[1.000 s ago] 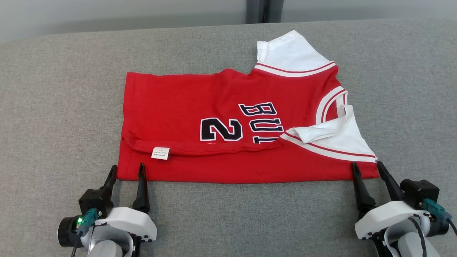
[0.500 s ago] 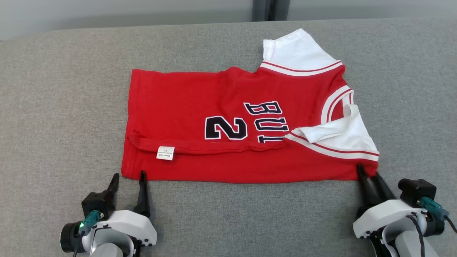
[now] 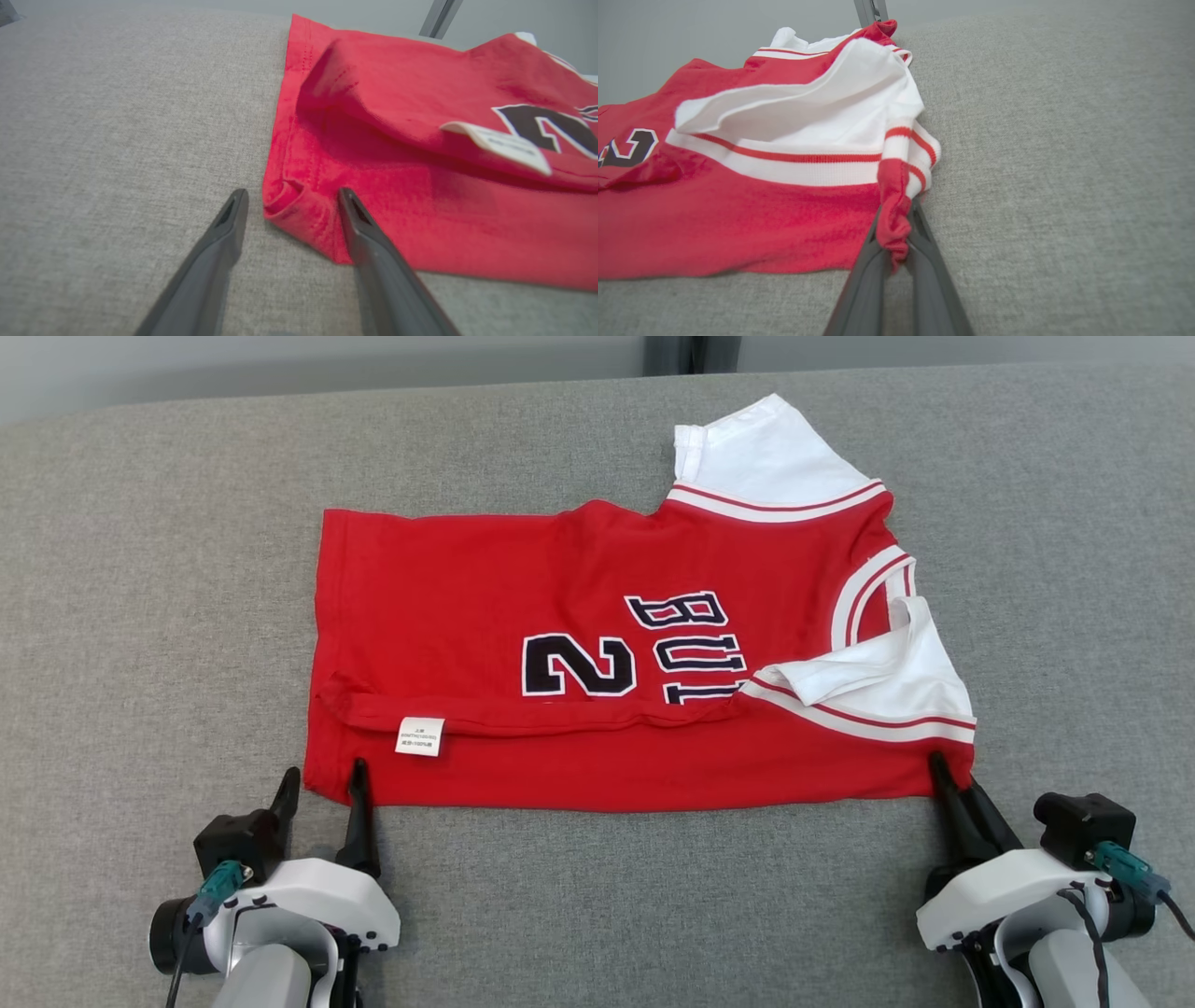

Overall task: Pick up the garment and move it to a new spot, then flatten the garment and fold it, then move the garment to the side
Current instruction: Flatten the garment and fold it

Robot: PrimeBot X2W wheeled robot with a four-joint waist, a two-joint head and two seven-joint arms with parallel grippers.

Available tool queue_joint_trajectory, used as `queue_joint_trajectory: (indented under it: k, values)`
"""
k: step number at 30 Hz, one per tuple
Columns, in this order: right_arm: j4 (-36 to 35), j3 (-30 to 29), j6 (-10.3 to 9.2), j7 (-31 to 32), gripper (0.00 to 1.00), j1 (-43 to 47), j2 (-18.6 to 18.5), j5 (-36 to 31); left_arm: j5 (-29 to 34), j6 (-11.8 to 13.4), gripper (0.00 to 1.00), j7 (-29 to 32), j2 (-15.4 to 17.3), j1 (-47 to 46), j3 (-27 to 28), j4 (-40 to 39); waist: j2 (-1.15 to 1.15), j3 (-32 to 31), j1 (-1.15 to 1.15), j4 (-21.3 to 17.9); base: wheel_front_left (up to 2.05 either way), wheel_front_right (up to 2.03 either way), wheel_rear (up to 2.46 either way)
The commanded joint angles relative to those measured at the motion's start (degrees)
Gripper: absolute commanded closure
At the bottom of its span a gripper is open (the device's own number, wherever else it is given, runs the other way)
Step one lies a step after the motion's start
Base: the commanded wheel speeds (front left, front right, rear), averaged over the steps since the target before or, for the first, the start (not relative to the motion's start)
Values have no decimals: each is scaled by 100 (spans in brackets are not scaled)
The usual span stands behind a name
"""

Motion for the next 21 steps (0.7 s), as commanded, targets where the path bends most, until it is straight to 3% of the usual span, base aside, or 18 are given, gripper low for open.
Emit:
queue_joint_trajectory:
  k: [1,5,11,21]
  values:
    - [54,-42,-21,34,100,1,-59,51,-17,-47,100,83,1,11,-37,179,0,5,0,0,0,0,0]
    - [39,-82,-21,34,100,-47,-43,54,-62,-97,100,83,-4,-13,-56,208,0,9,0,16,0,0,0]
    - [-119,-220,-18,20,100,-99,-4,79,1,-199,100,41,15,-9,72,-386,0,-145,0,43,0,0,0]
    - [-9,-238,-18,20,100,-84,13,21,144,-281,100,39,21,399,406,-885,0,-1092,0,-45,0,0,0]
